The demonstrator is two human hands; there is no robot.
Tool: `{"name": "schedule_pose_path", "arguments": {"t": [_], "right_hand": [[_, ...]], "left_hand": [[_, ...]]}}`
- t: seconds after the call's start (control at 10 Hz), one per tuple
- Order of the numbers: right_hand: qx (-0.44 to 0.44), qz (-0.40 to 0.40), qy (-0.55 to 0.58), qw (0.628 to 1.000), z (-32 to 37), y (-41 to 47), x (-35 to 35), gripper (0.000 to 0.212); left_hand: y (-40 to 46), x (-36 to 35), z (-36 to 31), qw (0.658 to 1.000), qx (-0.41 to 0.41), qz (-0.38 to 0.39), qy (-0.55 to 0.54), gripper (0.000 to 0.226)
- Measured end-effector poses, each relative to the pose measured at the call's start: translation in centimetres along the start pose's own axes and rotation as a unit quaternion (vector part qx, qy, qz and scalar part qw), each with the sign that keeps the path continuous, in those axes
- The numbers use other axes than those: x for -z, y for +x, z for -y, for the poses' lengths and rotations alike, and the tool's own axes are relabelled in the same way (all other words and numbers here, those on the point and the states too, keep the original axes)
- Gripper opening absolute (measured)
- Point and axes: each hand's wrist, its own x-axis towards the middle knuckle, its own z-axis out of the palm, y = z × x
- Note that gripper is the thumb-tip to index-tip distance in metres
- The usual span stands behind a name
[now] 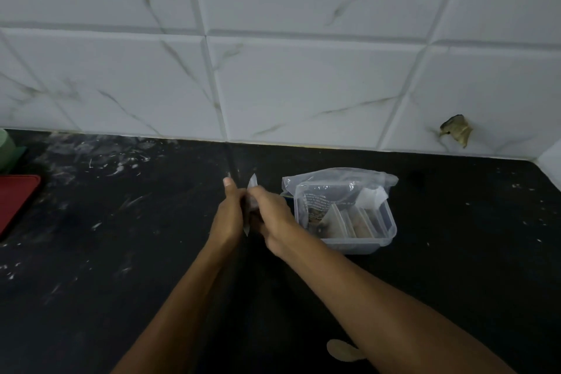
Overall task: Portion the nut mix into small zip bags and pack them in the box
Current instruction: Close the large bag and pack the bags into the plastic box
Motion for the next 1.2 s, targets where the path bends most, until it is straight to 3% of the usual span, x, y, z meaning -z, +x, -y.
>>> {"name": "schedule_pose_path", "arguments": {"t": [0.2, 0.3, 0.4, 0.6, 0.7, 0.9, 1.0, 1.1, 1.2], "right_hand": [[0.059, -0.018, 0.024, 0.998, 4.0, -4.1, 4.6, 0.031], [0.060, -0.052, 0.001, 0.997, 6.0, -6.0, 7.6, 0.027], [0.044, -0.069, -0.005, 0.997, 6.5, -6.8, 9.7, 0.019], [-0.034, -0.084, -0.020, 0.996, 3.7, -4.9, 12.0, 0.038], [-0.055, -0.088, -0.065, 0.992, 2.3, -3.1, 12.0, 0.048], [-0.126, -0.026, -0.085, 0.988, 2.6, -2.4, 10.0, 0.073], [-0.169, -0.134, -0.259, 0.941, 2.4, -2.9, 9.0, 0.081], [-0.145, -0.026, -0.108, 0.983, 3.6, -2.6, 11.1, 0.089], [-0.164, -0.022, -0.068, 0.984, 3.6, -1.3, 11.9, 0.094]], "left_hand": [[-2.5, -2.8, -2.9, 0.987, -0.119, 0.110, 0.003, 0.074], [-3.2, -5.1, -4.5, 0.980, -0.130, 0.150, 0.019, 0.088], [-4.0, -7.2, -5.7, 0.974, -0.115, 0.194, 0.026, 0.077], [-4.3, -9.5, -5.5, 0.974, -0.008, 0.215, 0.065, 0.094], [-4.1, -10.0, -5.6, 0.969, 0.047, 0.223, 0.092, 0.090], [-3.7, -10.8, -7.1, 0.954, 0.122, 0.228, 0.152, 0.088], [-3.0, -11.0, -7.0, 0.949, 0.176, 0.221, 0.141, 0.099], [-2.8, -11.1, -7.4, 0.947, 0.225, 0.202, 0.105, 0.105], [-2.7, -11.1, -7.6, 0.948, 0.244, 0.192, 0.071, 0.102]]}}
